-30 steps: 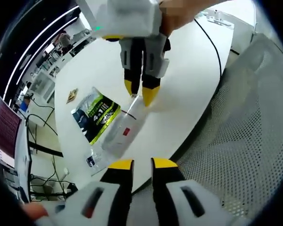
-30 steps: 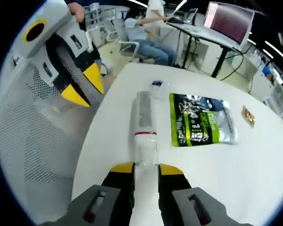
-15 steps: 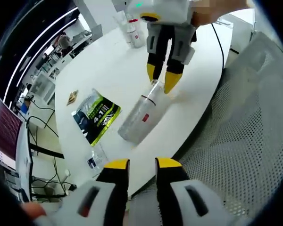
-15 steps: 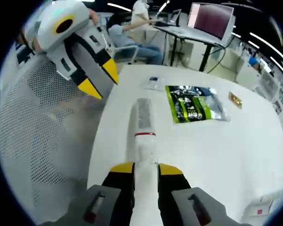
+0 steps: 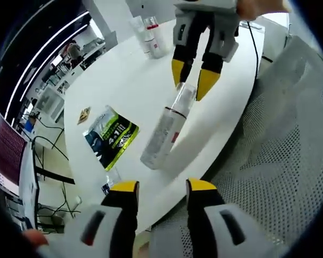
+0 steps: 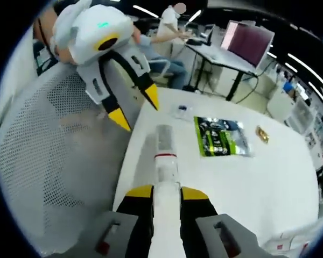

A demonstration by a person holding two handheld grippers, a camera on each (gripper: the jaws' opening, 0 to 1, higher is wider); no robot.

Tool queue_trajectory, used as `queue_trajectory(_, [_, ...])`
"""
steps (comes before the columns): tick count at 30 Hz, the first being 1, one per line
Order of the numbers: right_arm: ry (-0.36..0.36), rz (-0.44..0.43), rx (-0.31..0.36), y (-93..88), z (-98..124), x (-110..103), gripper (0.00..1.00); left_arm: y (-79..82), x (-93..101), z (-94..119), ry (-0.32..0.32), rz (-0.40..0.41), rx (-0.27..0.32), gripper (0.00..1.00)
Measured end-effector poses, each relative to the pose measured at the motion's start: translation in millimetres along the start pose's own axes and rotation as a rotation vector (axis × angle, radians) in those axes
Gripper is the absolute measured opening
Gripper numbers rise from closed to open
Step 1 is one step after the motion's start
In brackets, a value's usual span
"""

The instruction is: Arrange the skincare products in the storage area until every visible bottle or jar stands upright without overlapping.

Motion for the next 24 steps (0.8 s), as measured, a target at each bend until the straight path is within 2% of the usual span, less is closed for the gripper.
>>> queue_trajectory(7, [-0.008, 0.133, -0.008, 5.7, 8, -11, 0.1, 2.5, 0.5, 0, -0.002, -0.003, 0.013, 0.3])
queue_trajectory(10, [-0.03, 0.175, 0.009, 13.0, 14, -12, 0.1, 4.5, 0.6, 0, 0.001, -0.026, 0.024, 0.29])
queue_trajectory(20, [-0.002, 0.273, 0.104, 36.7, 34, -27, 0.1, 12.0, 2.5, 0, 0.002, -0.054, 0.051, 0.35])
queue_trajectory(23, [-0.006, 0.311, 0.126, 41.4, 38, -31, 0.1, 18.4, 2.8, 3, 0.009, -0.066, 0.082, 0.31])
queue_trajectory(24, [-0.007, 0.324, 0.133, 42.8, 39, -32, 0.1, 20.8, 2.8, 4, 0.013, -0.071, 0.095, 0.27])
Point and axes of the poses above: the point that each gripper's makers call its tool centre point, and the gripper's own axes: z roughly backward along the fingers, x roughly to its right, y roughly out of its top, the point moved 2 cm from there along z, roughly backward along the fingers, and after that the axes turned 9 degrees about -z, right-handed, at the moved point
